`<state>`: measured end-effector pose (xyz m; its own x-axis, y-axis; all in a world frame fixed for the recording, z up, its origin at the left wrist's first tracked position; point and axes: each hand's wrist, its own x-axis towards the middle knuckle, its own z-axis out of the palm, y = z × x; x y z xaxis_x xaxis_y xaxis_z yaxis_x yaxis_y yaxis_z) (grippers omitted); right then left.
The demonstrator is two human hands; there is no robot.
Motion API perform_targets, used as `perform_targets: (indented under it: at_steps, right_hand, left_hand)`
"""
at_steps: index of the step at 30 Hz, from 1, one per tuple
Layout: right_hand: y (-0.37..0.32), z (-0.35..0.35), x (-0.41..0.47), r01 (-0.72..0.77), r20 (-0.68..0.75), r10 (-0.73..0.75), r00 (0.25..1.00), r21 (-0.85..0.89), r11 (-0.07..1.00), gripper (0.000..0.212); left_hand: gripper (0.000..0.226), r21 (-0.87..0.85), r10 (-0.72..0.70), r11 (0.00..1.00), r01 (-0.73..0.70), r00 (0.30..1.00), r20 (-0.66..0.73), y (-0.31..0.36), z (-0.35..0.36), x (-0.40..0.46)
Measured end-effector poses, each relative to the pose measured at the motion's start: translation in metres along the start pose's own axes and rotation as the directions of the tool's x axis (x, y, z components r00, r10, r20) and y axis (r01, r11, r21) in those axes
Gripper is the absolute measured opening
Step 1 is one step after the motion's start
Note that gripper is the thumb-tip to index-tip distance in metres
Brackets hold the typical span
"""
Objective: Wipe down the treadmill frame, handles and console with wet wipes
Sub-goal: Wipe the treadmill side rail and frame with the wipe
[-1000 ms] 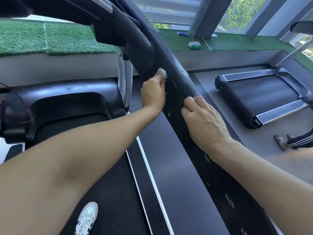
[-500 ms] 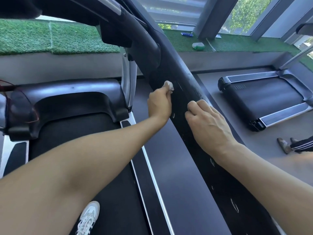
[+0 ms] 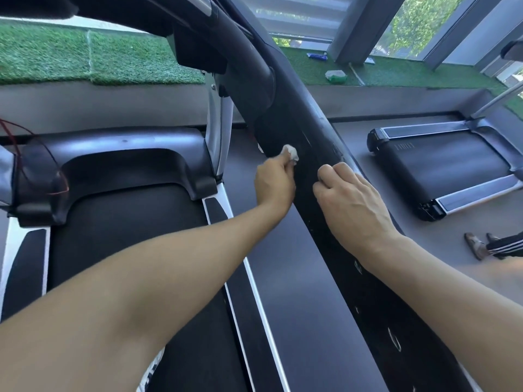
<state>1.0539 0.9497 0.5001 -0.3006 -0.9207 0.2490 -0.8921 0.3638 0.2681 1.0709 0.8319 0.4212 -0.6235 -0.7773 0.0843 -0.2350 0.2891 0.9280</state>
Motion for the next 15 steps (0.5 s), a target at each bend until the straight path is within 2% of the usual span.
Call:
perform_targets:
  at_steps: [3,6,8,12,15]
  right_hand:
    - [-0.001,0.0,-0.003,-0.005,-0.039,0.006,0.999,0.012,1.0,0.035]
    - [-0.003,0.0,-0.001,0.0,-0.053,0.001,0.999,0.019,1.0,0.037]
    - [-0.002,-0.001,-0.001,0.002,-0.031,-0.002,1.0,0.016,1.0,0.034]
    - [0.0,0.002,-0.003,0.01,-0.012,-0.01,1.0,0.004,1.0,0.034]
    - [0.0,0.005,-0.004,0.008,-0.037,-0.008,0.999,-0.01,1.0,0.035]
  left_hand:
    - [0.026,0.003,0.096,0.995,-0.097,0.991,0.092,-0.005,0.005,-0.04]
    - [0.03,0.022,0.094,0.995,-0.097,0.992,0.089,-0.013,0.007,-0.04]
    - [0.03,0.045,0.056,0.997,-0.059,0.996,0.067,-0.015,0.006,-0.022]
    - [0.033,0.065,-0.125,0.99,0.126,0.992,-0.01,-0.022,0.012,0.011]
    - [0.031,0.058,-0.113,0.992,0.113,0.994,0.008,-0.024,0.018,-0.003]
